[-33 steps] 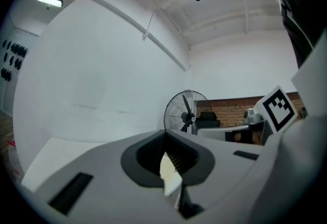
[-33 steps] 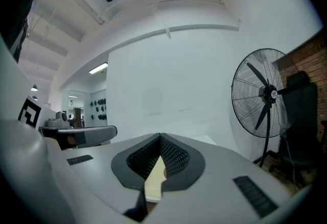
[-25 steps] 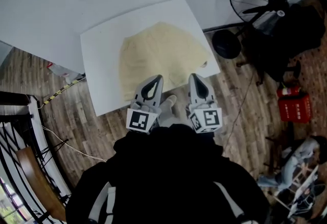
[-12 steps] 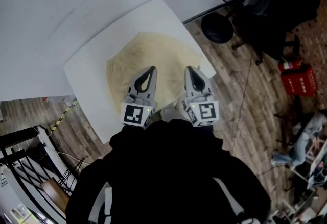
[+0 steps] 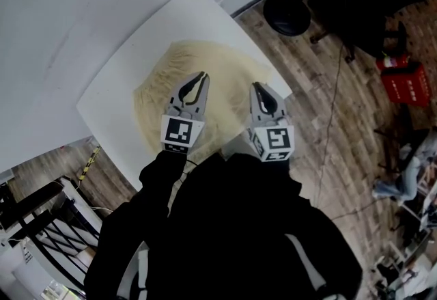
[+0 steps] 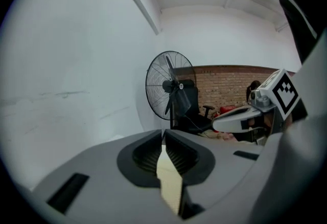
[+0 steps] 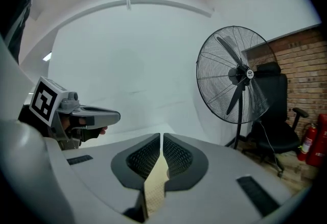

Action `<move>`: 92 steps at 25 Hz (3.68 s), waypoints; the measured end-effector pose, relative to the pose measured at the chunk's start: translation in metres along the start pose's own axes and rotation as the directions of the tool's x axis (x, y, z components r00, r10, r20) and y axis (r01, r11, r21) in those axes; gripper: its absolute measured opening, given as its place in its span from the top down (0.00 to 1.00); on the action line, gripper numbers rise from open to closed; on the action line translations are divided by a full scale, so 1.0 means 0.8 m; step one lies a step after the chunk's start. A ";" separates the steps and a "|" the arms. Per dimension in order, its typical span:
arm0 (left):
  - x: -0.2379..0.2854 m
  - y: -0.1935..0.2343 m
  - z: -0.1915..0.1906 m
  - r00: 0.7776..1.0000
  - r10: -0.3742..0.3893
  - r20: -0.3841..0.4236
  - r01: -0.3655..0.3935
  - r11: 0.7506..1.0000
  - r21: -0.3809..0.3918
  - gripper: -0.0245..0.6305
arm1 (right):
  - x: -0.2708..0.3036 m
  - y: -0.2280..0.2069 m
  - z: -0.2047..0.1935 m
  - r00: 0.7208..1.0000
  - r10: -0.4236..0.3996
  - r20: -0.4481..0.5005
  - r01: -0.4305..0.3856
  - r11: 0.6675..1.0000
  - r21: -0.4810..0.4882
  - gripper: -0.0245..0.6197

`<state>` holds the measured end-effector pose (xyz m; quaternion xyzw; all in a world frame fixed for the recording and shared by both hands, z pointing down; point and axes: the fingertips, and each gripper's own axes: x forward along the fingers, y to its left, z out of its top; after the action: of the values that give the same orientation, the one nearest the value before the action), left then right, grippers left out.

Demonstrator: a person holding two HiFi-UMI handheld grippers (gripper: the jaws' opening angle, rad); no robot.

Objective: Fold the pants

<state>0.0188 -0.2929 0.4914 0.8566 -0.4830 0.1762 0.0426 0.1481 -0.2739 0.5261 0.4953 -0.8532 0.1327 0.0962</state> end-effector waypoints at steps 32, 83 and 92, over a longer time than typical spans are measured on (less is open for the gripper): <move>0.163 0.064 -0.172 0.889 -0.051 -0.454 0.087 0.995 0.058 0.85 | 0.104 -0.139 -0.159 0.834 -0.186 -0.519 0.155 0.983 -0.103 0.84; -0.004 0.128 -0.091 0.960 0.170 -0.221 -0.180 0.983 -0.027 0.95 | -0.045 0.035 -0.025 0.915 -0.291 -0.280 0.266 0.956 -0.123 0.93; -0.099 0.122 -0.080 0.976 0.181 -0.123 -0.191 0.979 -0.077 0.95 | -0.093 0.117 -0.005 0.935 -0.292 -0.203 0.272 0.955 -0.120 0.93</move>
<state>-0.1171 -0.2647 0.5150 0.7933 -0.5653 0.2069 0.0914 0.1036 -0.1671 0.4953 0.5900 -0.7626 0.1325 0.2296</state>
